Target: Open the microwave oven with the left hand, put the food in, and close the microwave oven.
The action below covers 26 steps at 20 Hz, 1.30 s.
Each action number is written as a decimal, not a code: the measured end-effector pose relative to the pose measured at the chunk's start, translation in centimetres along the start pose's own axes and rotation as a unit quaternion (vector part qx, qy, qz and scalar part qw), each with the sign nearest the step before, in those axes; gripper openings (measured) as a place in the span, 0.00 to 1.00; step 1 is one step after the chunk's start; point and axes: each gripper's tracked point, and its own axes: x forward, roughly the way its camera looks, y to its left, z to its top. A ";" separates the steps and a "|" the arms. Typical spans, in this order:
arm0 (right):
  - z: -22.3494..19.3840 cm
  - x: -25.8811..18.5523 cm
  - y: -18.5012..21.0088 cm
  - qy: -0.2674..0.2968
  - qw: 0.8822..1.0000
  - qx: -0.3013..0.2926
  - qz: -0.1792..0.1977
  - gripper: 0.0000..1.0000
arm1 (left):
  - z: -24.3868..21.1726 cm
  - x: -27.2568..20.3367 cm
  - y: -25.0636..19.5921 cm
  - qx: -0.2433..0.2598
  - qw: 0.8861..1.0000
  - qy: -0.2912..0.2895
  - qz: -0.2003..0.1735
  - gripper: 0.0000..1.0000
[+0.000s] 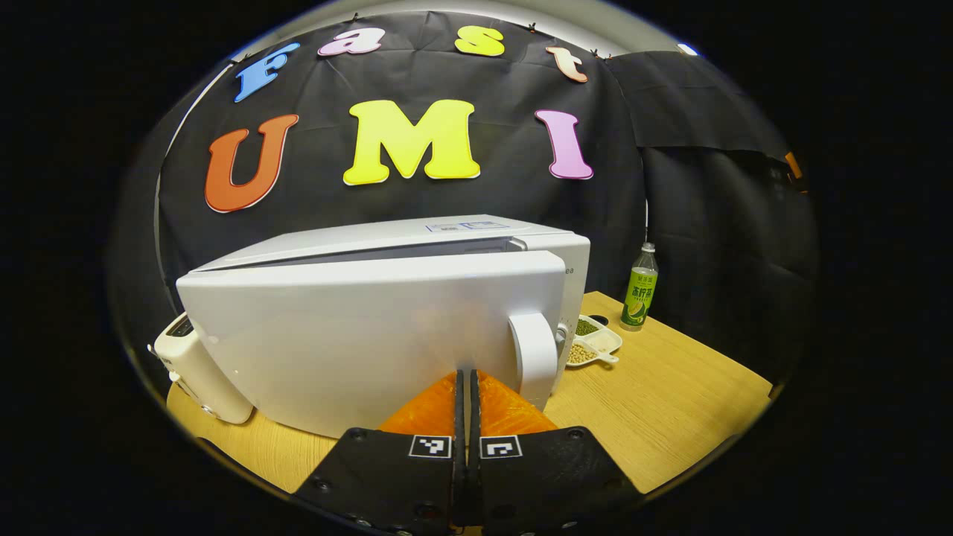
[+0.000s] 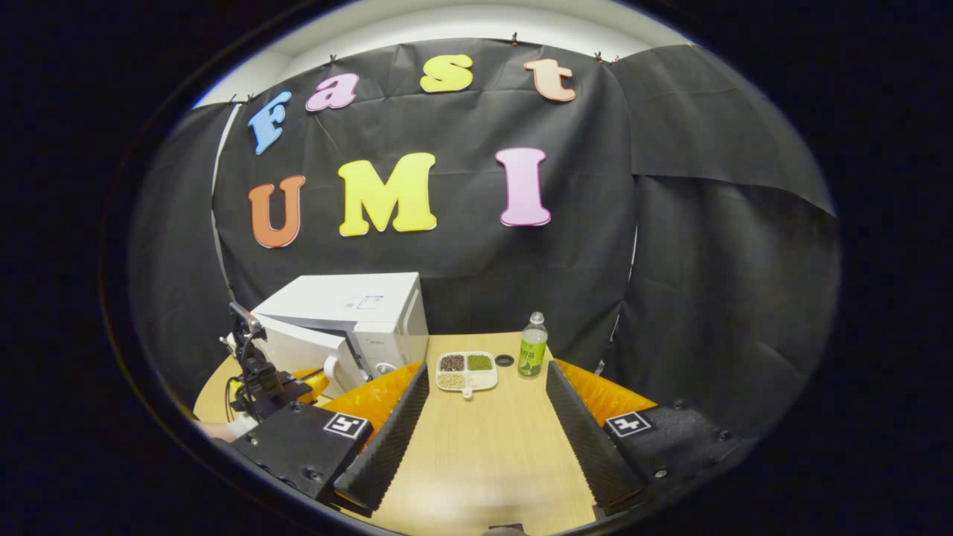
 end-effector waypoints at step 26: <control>-0.4 -3.2 -1.4 -0.008 1.000 0.003 -0.021 1.00 | -0.6 0.2 2.2 0.007 0.996 0.052 0.065 0.00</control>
